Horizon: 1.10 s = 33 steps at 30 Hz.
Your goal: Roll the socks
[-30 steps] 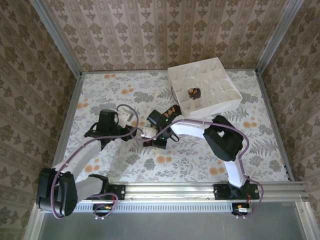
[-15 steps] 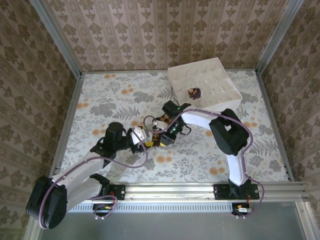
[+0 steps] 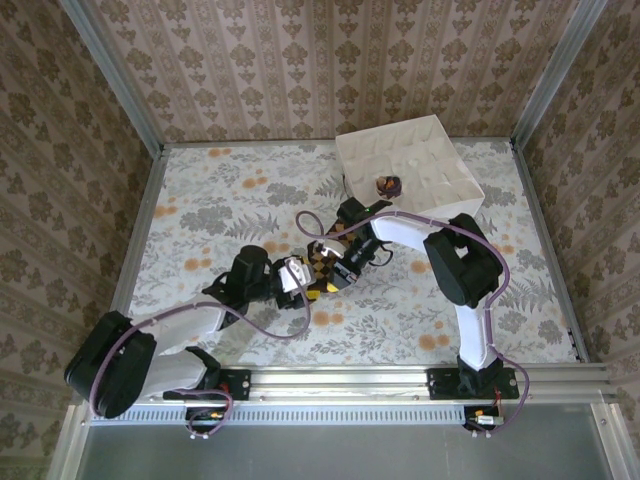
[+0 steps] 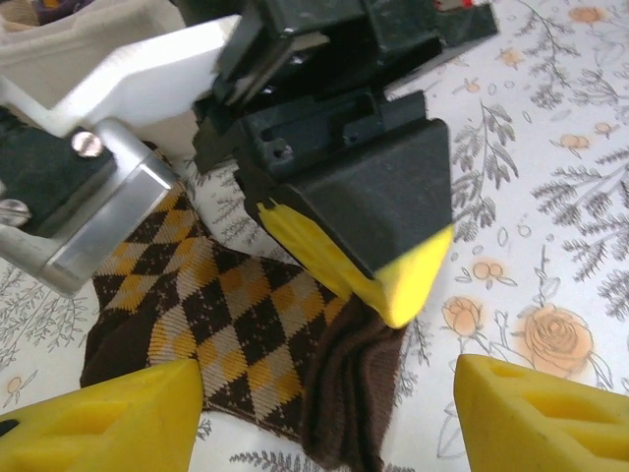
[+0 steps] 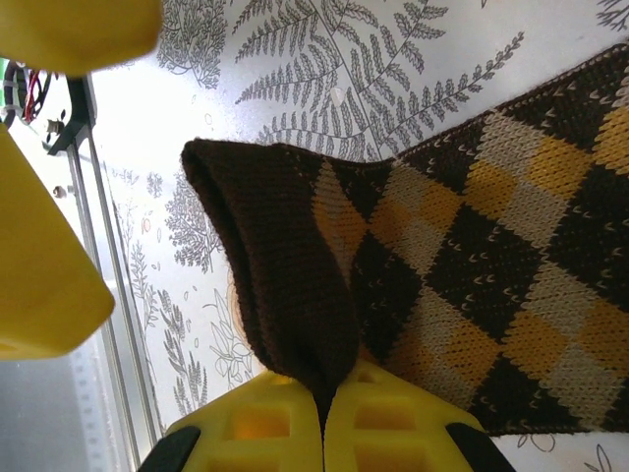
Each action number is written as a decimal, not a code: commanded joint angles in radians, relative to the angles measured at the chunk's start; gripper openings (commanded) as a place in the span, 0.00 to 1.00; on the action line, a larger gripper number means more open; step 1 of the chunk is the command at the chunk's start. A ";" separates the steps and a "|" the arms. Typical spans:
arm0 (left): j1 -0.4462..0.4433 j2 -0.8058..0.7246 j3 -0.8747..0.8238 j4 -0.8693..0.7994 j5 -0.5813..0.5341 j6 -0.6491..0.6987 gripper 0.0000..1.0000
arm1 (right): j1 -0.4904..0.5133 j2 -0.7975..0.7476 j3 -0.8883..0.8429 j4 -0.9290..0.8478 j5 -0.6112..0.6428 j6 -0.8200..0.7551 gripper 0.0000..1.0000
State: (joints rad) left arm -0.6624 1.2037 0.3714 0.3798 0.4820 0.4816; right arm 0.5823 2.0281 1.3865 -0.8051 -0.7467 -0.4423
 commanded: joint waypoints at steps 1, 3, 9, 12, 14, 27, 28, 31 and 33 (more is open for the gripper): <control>-0.006 0.028 -0.020 0.119 0.020 -0.064 0.68 | -0.007 -0.019 -0.009 -0.039 -0.049 -0.004 0.00; -0.006 0.052 -0.024 0.124 0.043 -0.066 0.66 | -0.007 -0.019 -0.008 -0.039 -0.051 -0.004 0.00; -0.005 0.079 -0.043 0.121 0.074 -0.065 0.64 | -0.017 -0.023 -0.009 -0.045 -0.059 -0.003 0.00; 0.002 0.092 -0.049 0.110 0.086 -0.061 0.61 | -0.020 -0.024 -0.009 -0.048 -0.060 -0.004 0.00; 0.004 0.097 -0.049 0.116 0.099 -0.066 0.55 | -0.021 -0.025 -0.009 -0.051 -0.065 -0.003 0.00; 0.009 0.162 -0.009 0.106 0.123 -0.095 0.16 | -0.025 -0.053 -0.041 -0.060 -0.083 0.005 0.00; 0.009 0.162 -0.006 0.099 0.129 -0.100 0.06 | -0.026 -0.057 -0.044 -0.058 -0.088 0.008 0.00; 0.004 0.148 0.017 0.038 0.154 -0.130 0.00 | -0.036 -0.092 -0.074 -0.025 -0.127 0.040 0.19; -0.006 0.127 0.034 -0.023 0.155 -0.169 0.00 | -0.046 -0.144 -0.121 0.032 -0.154 0.084 0.34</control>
State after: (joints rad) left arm -0.6609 1.3579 0.3676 0.4358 0.5934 0.3679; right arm 0.5491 1.9671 1.3048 -0.8093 -0.8249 -0.4015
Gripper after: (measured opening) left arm 0.048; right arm 0.311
